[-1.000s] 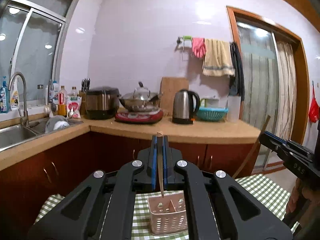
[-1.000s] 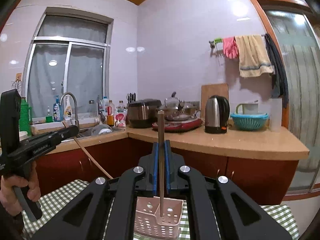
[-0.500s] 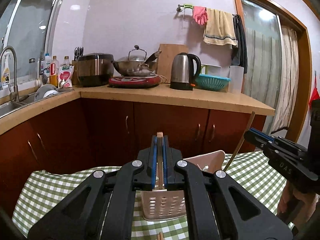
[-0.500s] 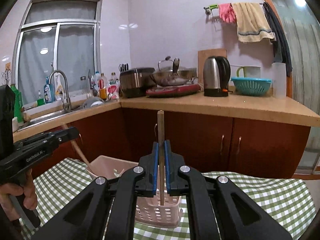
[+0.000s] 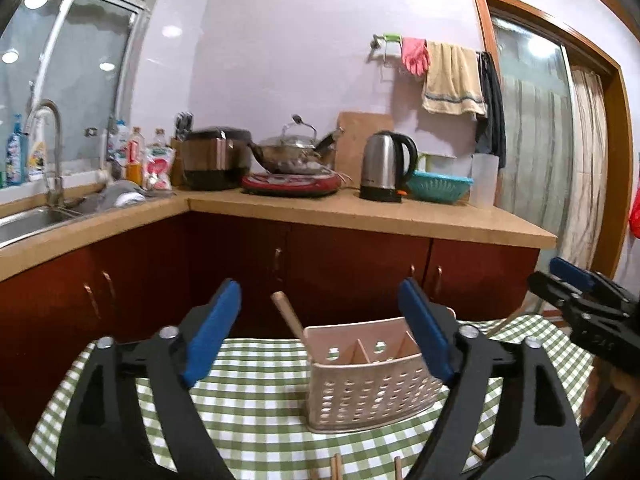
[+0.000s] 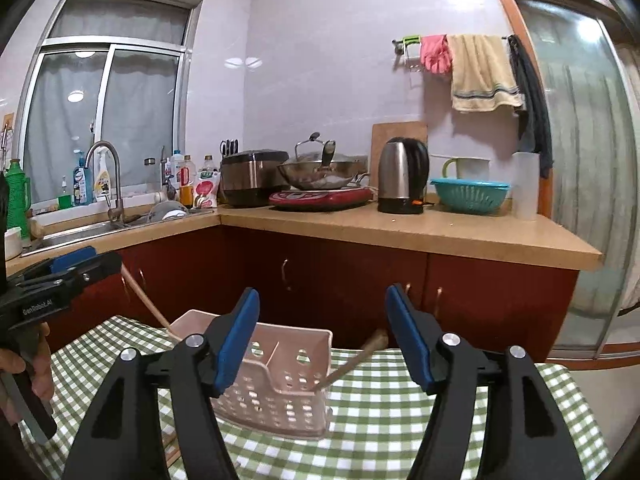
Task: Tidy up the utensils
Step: 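Lower both chopsticks into the holder and open both tools, then return to the table and grasp a chopstick with the right tool while the left tool grasps another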
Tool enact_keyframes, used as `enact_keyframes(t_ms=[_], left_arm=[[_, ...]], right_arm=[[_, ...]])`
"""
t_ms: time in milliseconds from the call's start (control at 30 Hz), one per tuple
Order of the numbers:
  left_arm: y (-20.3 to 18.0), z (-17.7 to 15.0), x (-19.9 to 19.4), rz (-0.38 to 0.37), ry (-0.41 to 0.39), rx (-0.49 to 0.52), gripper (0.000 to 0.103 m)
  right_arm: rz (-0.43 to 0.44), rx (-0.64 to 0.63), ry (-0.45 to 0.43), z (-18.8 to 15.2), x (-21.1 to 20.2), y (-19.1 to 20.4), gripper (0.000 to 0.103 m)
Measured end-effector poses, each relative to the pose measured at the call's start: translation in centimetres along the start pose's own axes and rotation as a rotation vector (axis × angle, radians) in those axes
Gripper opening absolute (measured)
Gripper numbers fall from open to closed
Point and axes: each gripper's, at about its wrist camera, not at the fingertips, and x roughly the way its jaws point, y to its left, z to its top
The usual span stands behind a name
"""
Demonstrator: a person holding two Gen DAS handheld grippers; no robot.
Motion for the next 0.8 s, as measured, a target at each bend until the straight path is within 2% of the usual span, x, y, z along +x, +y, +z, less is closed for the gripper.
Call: enact_keyframes(t_ms=[133,367,533,800], left_arm=[[0.1,-0.7,-2.7,0.018,-0.005,0.007,0.085],[0.3,-4.0,-5.9,0.018,0.061,-0.01,0.085],[0.7,-8.4,-8.1,0.023,0.13,-0.045,0.085],[0.8,-14.7,-11.2,0.07,0.229,-0.036,0.085]], right_arm=[[-0.002,-0.007,0.004,-0.5,-2.9,0.1,0.065],[-0.001,0.011,0.029,-3.5,-7.1,0.2,0.065],[0.011,0.014,0.072,-7.9,-9.7,0.4,0.062],[0.074,0.003,0.222,-16.1,-12.3,1.2,0.046]])
